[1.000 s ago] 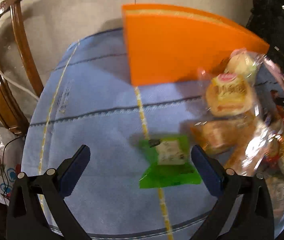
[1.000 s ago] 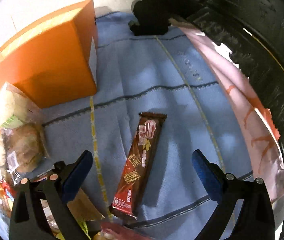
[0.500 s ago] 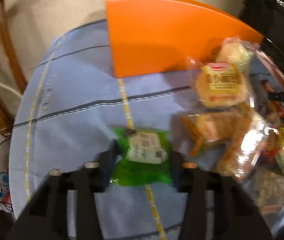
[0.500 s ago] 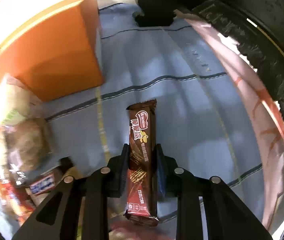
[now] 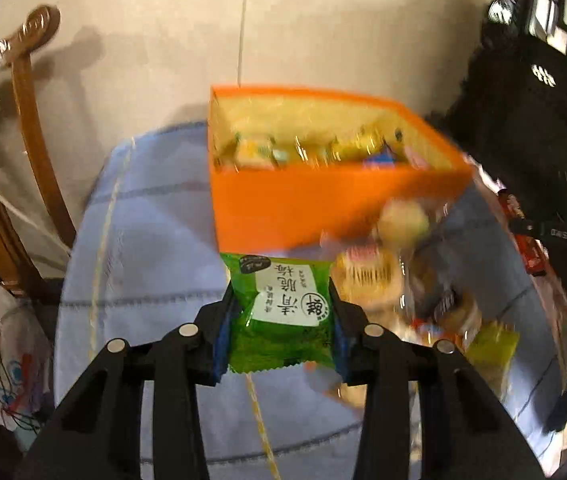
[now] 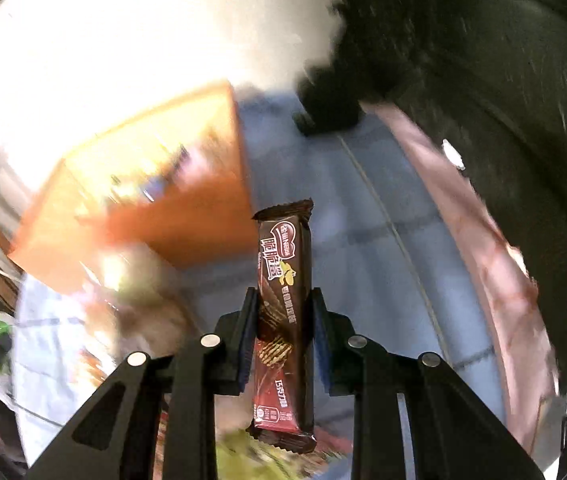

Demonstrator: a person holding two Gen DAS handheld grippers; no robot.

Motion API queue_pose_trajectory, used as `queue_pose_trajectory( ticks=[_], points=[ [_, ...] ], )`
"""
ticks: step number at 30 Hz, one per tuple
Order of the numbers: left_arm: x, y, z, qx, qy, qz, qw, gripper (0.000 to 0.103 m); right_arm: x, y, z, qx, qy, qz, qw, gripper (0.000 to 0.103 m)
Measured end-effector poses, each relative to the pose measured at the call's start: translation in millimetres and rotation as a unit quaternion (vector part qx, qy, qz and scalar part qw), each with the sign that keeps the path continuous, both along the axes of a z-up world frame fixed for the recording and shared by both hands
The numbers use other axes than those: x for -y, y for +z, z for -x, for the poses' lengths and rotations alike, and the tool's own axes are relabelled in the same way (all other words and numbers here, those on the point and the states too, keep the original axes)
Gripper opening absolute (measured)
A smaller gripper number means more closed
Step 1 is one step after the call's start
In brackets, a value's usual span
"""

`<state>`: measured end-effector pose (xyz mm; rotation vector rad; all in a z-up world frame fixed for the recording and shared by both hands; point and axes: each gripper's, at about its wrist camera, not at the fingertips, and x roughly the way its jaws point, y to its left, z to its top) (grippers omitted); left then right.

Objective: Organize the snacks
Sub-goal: 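Carry the wafer bar and green pack over the orange box and open both tools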

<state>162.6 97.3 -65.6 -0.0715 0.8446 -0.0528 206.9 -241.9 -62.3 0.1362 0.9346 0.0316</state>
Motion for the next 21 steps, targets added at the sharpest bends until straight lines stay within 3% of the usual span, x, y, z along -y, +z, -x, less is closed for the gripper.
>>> queue_pose_trajectory(
  ticks=[3,7,11,15,17,18,19,20,21],
  points=[
    [-5.2,23.8,-31.5,0.008,0.026,-0.019,0.9995,0.039,-17.4,28.1,-20.4,0.029,0.034,-0.019,0.999,0.026],
    [-1.4,58.9,-72.9,0.037,0.051,-0.054,0.9966,0.039,-50.9,60.8,-60.5,0.056,0.084,-0.01,0.995,0.026],
    [3.7,76.9,-125.3,0.035,0.066,-0.04,0.9964,0.039,-72.8,69.9,-100.9,0.05,0.102,-0.004,0.993,0.026],
    [17.9,85.0,-149.0,0.046,0.049,-0.051,0.9964,0.039,-86.4,73.7,-118.5,0.05,0.116,0.017,0.992,0.026],
    [23.5,87.1,-155.7,0.047,0.049,-0.05,0.9964,0.041,-83.7,76.5,-120.3,0.058,0.103,-0.003,0.993,0.027],
    [23.7,86.7,-159.4,0.047,0.051,-0.043,0.9967,0.063,-84.4,76.5,-122.4,0.058,0.103,-0.013,0.993,0.038],
    [24.2,85.4,-165.5,0.047,0.073,-0.046,0.9951,0.086,-86.3,76.3,-127.3,0.059,0.107,-0.013,0.992,0.089],
    [23.4,87.0,-162.3,0.051,0.094,-0.055,0.9928,0.098,-89.6,77.0,-128.9,0.058,0.11,-0.003,0.992,0.099],
    [25.5,84.9,-165.2,0.056,0.102,-0.061,0.9914,0.099,-91.2,78.8,-129.1,0.066,0.105,0.011,0.992,0.1]
  ],
)
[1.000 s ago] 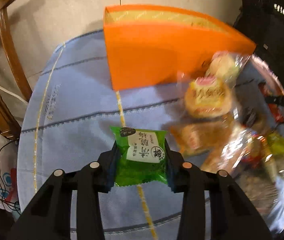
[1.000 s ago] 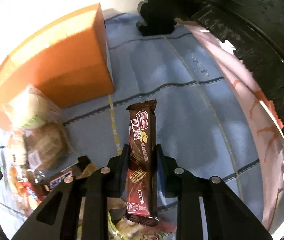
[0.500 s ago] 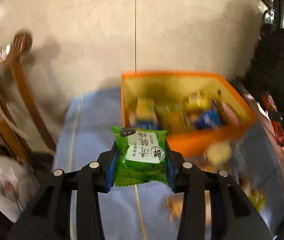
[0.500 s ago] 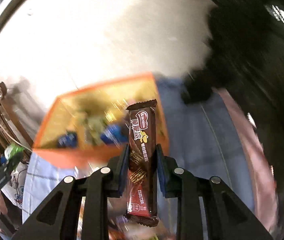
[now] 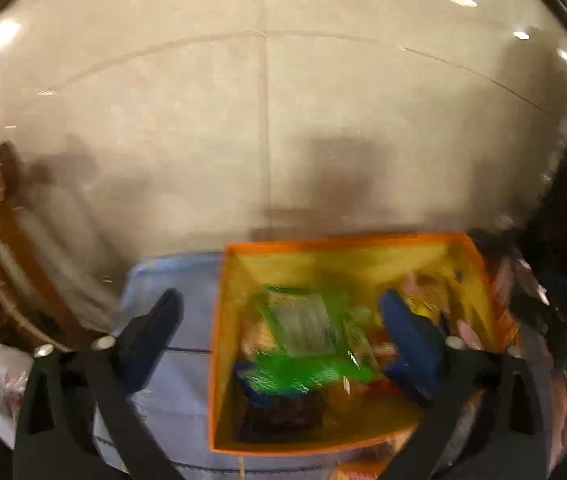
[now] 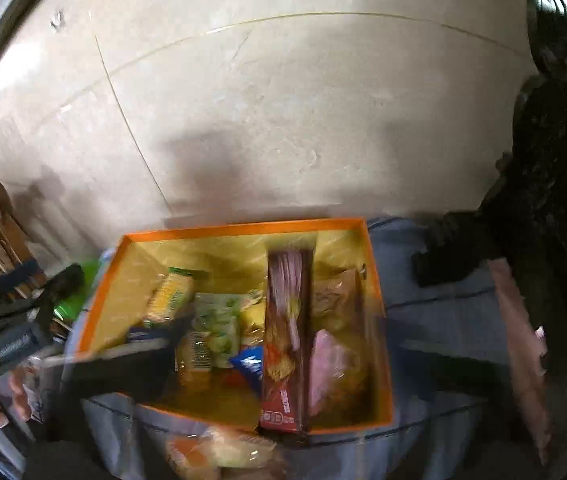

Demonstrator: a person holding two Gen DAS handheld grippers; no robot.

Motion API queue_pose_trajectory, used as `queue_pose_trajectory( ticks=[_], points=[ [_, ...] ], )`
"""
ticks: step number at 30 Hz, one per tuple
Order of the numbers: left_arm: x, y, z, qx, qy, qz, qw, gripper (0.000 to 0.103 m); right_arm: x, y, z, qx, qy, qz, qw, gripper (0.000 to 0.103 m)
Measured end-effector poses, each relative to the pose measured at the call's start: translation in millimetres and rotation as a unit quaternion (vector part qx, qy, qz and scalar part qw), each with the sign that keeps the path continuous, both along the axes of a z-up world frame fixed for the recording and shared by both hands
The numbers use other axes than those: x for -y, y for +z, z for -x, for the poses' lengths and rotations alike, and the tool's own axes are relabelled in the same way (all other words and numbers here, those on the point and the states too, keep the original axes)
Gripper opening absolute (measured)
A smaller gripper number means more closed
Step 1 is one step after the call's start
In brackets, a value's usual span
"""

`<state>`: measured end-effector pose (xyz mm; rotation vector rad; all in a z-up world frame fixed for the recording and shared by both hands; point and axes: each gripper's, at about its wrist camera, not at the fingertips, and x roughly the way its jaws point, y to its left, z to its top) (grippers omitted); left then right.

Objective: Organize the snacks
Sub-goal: 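Carry the wafer bar and green pack over the orange box and open both tools, then grasp the pink cartoon snack bag with the right tool while the left grasps a clear bag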

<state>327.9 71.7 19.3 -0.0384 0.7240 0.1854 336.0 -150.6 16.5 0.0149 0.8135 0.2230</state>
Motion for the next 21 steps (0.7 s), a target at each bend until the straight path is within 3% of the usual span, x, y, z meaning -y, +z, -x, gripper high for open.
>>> queue_pose_trajectory(
  ticks=[3,8,13,17,21],
  points=[
    [5.4,-2.8,6.9,0.009,-0.031,-0.011,0.9994,0.099,0.9,11.7,11.9,0.029,0.007,0.035,0.999,0.099],
    [15.7,-22.2,62.2,-0.002,-0.076,-0.022,0.9969,0.099,20.5,5.8,53.9,0.024,0.036,0.065,0.997,0.099],
    [41.2,-85.7,145.9,-0.028,-0.153,-0.04,0.987,0.099,49.5,-47.2,125.0,-0.04,0.053,0.131,0.989,0.099],
    [62.0,-138.9,176.9,-0.056,-0.198,-0.06,0.9768,0.099,82.1,-111.2,176.1,-0.141,-0.005,0.144,0.979,0.099],
    [69.5,-163.5,186.5,-0.047,-0.225,-0.058,0.9715,0.099,109.5,-141.9,202.0,-0.158,-0.107,0.116,0.975,0.099]
  ],
)
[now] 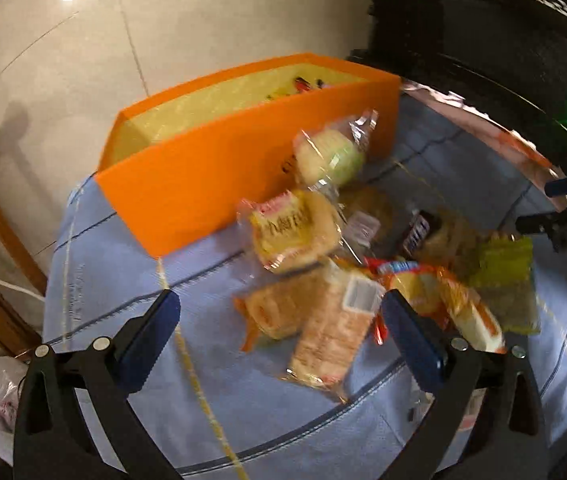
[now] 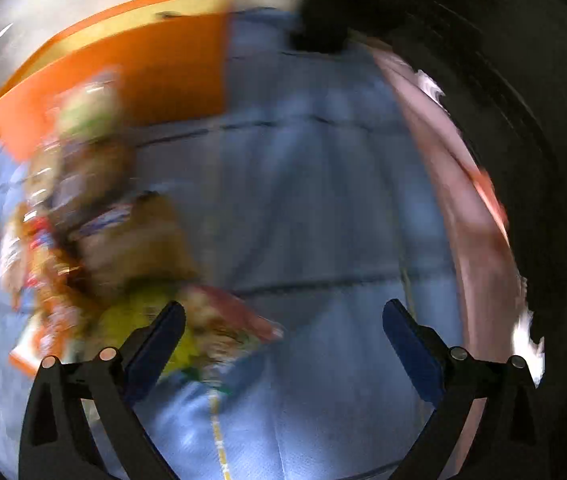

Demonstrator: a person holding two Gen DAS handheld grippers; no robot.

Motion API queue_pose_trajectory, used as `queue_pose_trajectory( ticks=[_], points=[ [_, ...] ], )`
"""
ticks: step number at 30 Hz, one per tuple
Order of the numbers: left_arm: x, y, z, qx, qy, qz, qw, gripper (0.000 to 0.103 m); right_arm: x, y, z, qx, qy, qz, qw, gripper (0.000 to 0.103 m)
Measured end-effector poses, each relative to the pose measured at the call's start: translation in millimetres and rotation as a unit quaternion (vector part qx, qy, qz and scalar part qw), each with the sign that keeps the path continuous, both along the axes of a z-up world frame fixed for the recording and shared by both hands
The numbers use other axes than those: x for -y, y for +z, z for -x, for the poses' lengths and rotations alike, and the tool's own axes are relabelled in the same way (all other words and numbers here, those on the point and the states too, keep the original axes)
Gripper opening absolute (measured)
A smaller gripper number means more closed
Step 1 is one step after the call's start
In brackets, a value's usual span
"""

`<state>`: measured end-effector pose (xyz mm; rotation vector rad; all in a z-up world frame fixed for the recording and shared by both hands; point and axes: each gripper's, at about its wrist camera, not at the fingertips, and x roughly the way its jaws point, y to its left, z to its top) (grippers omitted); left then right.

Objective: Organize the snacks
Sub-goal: 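Grasp the pink cartoon snack bag with the right tool while the left grasps a clear bag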

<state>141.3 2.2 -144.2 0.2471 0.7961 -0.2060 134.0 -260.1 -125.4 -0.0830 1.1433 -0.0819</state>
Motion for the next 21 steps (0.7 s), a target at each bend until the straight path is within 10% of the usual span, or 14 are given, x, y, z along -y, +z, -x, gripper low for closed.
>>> queue_pose_trajectory(
  ticks=[4,12,19,21],
  points=[
    [8.5,-14.1,-0.9,0.008,-0.017,-0.021,0.9996,0.099,21.0,-16.3,6.2,0.006,-0.093,-0.03,0.995,0.099],
    [14.6,-39.7,-6.9,-0.021,-0.039,-0.045,0.998,0.099,8.9,-31.9,5.8,-0.023,-0.086,-0.164,0.982,0.099],
    [-5.6,-50.9,-13.1,-0.048,-0.019,-0.021,0.9985,0.099,-24.9,-37.7,-1.5,-0.018,-0.083,-0.097,0.992,0.096],
    [-7.7,-51.9,-11.8,-0.05,-0.014,-0.021,0.9985,0.064,-37.0,-36.2,-1.8,-0.014,-0.07,-0.069,0.995,0.069]
  ],
)
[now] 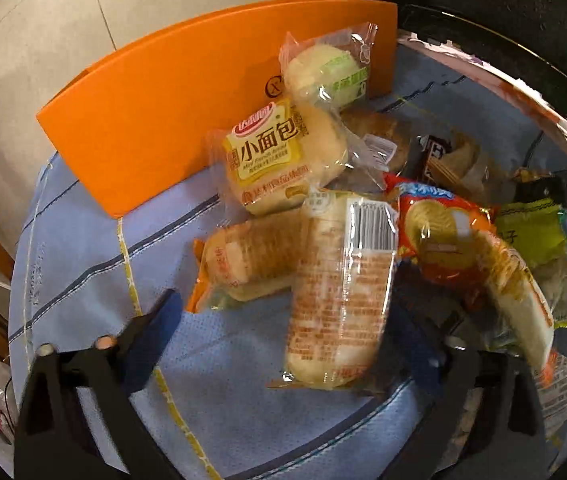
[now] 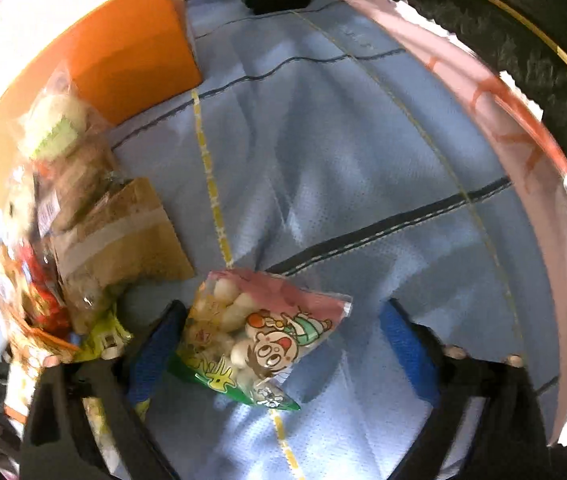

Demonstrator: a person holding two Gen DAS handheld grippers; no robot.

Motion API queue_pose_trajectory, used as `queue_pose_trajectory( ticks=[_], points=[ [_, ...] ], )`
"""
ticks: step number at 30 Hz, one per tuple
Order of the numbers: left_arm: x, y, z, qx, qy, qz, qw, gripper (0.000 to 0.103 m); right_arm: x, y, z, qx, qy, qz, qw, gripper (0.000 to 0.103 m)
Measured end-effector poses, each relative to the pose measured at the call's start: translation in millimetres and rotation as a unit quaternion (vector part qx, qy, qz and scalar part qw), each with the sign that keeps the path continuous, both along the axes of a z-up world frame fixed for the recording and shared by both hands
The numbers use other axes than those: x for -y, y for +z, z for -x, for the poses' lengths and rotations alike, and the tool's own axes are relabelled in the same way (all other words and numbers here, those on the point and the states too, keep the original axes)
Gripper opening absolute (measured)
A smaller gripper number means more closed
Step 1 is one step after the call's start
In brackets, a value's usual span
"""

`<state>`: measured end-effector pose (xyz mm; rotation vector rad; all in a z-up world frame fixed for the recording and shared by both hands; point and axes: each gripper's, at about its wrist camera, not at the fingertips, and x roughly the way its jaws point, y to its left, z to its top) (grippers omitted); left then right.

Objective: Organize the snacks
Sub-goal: 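Grasp the pink cartoon snack bag with the right tool while the left grasps a clear bag, then lift both bags over the orange box and release them inside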

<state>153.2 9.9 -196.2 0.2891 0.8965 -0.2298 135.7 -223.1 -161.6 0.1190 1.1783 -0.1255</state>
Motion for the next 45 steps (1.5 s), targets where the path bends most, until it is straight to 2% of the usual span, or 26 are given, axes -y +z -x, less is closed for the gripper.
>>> queue_pose_trajectory(
  ticks=[1,2,3,6,12,14,16,18,19,20,21,23,26,28,30,32,34,38,39,40,41,42,43,45],
  points=[
    [-1.9,1.0,0.6,-0.001,0.007,0.008,0.9999,0.053,-9.6,5.6,0.2,0.006,0.021,0.022,1.0,0.062],
    [-5.5,1.1,0.4,-0.007,0.031,0.016,0.9994,0.035,-14.2,8.3,1.0,0.003,0.029,0.032,0.999,0.059],
    [-9.2,1.2,0.8,-0.015,0.043,0.028,0.9986,0.034,-15.5,10.8,2.7,0.002,0.028,0.031,0.999,0.055],
    [-16.6,9.1,6.0,-0.041,0.059,0.057,0.9958,0.034,-14.4,23.2,8.1,0.007,0.011,0.023,1.0,0.055],
    [-30.3,50.9,33.6,-0.009,0.071,0.073,0.9948,0.034,-3.0,76.0,29.6,0.057,0.005,0.049,0.997,0.055],
    [-32.5,63.4,39.1,-0.002,0.077,0.071,0.9945,0.034,6.3,95.2,33.2,0.078,-0.003,0.044,0.996,0.055],
    [-31.2,80.5,33.5,0.011,0.083,0.061,0.9946,0.034,11.2,110.1,32.3,0.093,0.003,0.018,0.996,0.055],
    [-27.0,95.5,23.3,0.021,0.094,0.026,0.995,0.034,16.1,121.4,27.2,0.111,0.015,0.008,0.994,0.055],
    [-25.6,106.6,13.2,0.036,0.105,0.004,0.9938,0.034,7.6,131.1,19.0,0.129,0.026,0.008,0.991,0.055],
    [-26.9,117.1,3.9,0.048,0.115,0.003,0.9922,0.034,-1.3,139.3,8.7,0.144,0.037,0.008,0.989,0.055],
    [-31.2,128.9,-6.5,0.052,0.126,0.016,0.9905,0.034,-0.7,142.2,-2.0,0.152,0.047,0.002,0.987,0.055],
    [-38.4,153.8,-29.5,0.068,0.147,0.068,0.9844,0.034,-23.5,158.6,-32.2,0.174,0.087,-0.014,0.981,0.055],
    [-45.5,175.6,-71.2,0.079,0.188,0.104,0.9735,0.034,-54.5,179.3,-77.3,0.199,0.126,-0.002,0.972,0.055],
    [-47.4,185.2,-100.8,0.079,0.204,0.113,0.9694,0.034,-68.7,193.0,-114.1,0.201,0.143,-0.022,0.969,0.055],
    [-51.2,197.0,-122.5,0.092,0.198,0.125,0.9678,0.034,-80.5,200.7,-138.6,0.198,0.153,-0.02,0.968,0.055],
    [-51.0,206.1,-134.1,0.106,0.189,0.128,0.9678,0.034,-94.0,210.2,-160.6,0.214,0.16,0.0,0.964,0.055],
    [-48.3,212.9,-140.7,0.113,0.181,0.116,0.9701,0.034,-103.5,214.3,-173.5,0.212,0.16,0.013,0.964,0.055],
    [-43.2,217.6,-151.0,0.126,0.168,0.105,0.9721,0.034,-103.7,213.8,-189.0,0.212,0.15,0.004,0.966,0.056],
    [-42.5,218.3,-154.2,0.13,0.169,0.103,0.9715,0.04,-100.4,210.9,-194.3,0.213,0.142,-0.004,0.967,0.062],
    [-43.3,219.2,-159.7,0.14,0.174,0.1,0.9696,0.056,-100.5,210.5,-199.9,0.209,0.139,-0.017,0.968,0.092],
    [-45.2,219.7,-165.1,0.152,0.185,0.094,0.9663,0.096,-103.3,208.9,-207.5,0.197,0.142,-0.022,0.97,0.099],
    [-48.5,220.0,-167.7,0.163,0.201,0.088,0.9619,0.099,-105.8,208.2,-212.5,0.194,0.137,-0.017,0.971,0.099],
    [-50.8,218.9,-173.7,0.155,0.215,0.08,0.9609,0.099,-108.6,209.0,-214.2,0.19,0.13,0.004,0.973,0.099],
    [-53.4,217.9,-170.7,0.135,0.201,0.089,0.9661,0.099,-109.3,210.9,-208.1,0.195,0.142,0.022,0.97,0.099]
  ],
)
